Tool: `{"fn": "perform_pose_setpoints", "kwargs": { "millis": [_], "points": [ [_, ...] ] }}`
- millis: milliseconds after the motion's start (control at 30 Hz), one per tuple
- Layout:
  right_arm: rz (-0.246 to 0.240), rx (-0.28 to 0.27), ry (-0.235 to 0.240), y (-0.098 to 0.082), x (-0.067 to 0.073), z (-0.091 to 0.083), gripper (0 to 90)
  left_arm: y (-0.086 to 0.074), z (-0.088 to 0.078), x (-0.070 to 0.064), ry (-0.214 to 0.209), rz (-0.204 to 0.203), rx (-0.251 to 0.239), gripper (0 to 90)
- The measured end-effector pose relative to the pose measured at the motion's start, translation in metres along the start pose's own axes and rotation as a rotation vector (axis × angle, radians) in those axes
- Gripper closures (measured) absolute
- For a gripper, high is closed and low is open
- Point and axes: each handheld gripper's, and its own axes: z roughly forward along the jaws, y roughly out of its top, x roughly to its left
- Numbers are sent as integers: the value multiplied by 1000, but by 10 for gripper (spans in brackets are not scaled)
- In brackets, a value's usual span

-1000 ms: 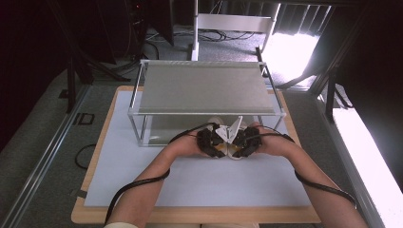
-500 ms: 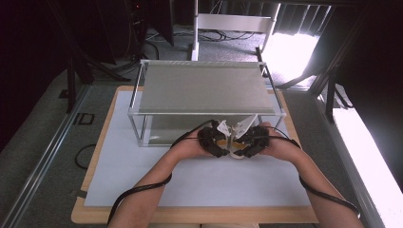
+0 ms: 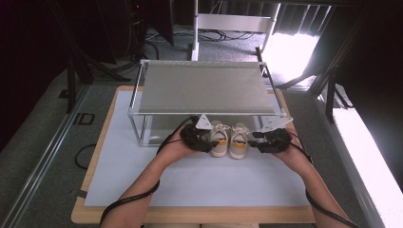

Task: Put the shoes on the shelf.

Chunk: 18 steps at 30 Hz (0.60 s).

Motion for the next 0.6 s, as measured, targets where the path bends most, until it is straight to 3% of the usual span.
{"fn": "perform_pose_setpoints", "kwargs": {
  "millis": [33, 133, 167, 267, 333, 367, 467, 533, 567, 600],
  "points": [
    [11, 13, -6, -5, 0, 4, 576, -5, 2, 3, 4, -23, 13, 403],
    [30, 29, -29, -14, -1, 12, 577, -14, 7, 6, 12, -19, 28, 406],
    [38, 32, -32, -17, 0, 15, 576, -20, 15, 8, 15, -55, 57, 406],
    [71, 22, -53, -27, -1, 27, 573, -27, 23, 11, 10, -70, 72, 406],
    [90, 14, -46, -28, -2, 28, 557, -28, 24, 13, -6, -85, 64, 401],
    [115, 2, -50, -29, -4, 31, 543, -28, 27, 16, 5, -91, 67, 399],
    [117, -7, -51, -27, -3, 35, 540, -27, 29, 16, 22, -89, 70, 395],
    [112, -5, -86, -24, -1, 37, 560, -25, 30, 16, 36, -102, 66, 395],
    [126, -2, -88, -22, -1, 40, 560, -24, 31, 19, 63, -89, 74, 395],
    [126, -2, -88, -22, -1, 40, 560, -24, 31, 19, 63, -89, 74, 395]
  ]
}}
